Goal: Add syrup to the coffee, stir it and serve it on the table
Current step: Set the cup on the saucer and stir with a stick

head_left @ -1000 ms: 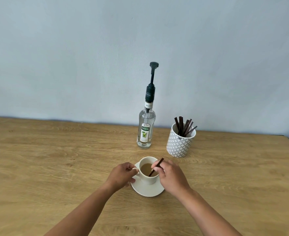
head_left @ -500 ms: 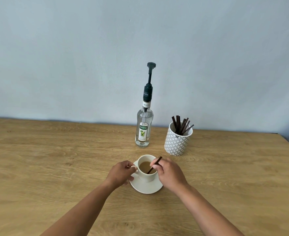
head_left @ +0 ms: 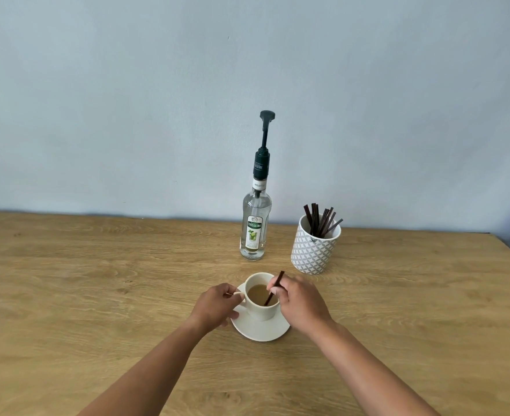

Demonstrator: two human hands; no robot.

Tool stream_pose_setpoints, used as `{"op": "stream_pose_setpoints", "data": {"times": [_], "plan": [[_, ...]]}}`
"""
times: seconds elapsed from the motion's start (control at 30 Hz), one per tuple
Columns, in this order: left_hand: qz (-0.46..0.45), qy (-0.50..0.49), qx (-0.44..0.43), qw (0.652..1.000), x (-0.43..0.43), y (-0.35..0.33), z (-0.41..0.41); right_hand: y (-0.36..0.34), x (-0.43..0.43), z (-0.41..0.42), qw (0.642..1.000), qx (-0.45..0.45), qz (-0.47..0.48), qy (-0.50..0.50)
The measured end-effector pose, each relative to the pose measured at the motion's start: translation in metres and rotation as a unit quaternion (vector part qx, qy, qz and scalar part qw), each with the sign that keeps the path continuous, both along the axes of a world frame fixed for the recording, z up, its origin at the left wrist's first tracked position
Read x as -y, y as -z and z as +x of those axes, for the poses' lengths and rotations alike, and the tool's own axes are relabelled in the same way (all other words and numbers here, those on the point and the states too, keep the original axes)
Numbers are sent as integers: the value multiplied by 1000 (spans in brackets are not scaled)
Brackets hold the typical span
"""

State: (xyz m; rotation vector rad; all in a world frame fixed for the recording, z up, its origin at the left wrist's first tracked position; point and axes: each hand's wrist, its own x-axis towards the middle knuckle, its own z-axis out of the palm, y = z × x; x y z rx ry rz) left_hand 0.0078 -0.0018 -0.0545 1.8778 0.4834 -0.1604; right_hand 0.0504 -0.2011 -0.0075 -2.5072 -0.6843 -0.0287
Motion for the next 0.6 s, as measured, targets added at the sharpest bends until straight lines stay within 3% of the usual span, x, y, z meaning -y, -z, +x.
{"op": "stream_pose_setpoints", "data": {"times": [0.1, 0.37, 0.6], "plan": [[1, -1, 1, 1000, 1, 0, 0, 0, -3, -3, 999, -17, 29, 3], [-4, 3, 8, 1000, 1, 0, -1, 4, 3, 0, 999, 23, -37, 20], [13, 12, 10, 1000, 2, -2, -1, 0, -1, -2, 1000, -9, 8, 17]]}}
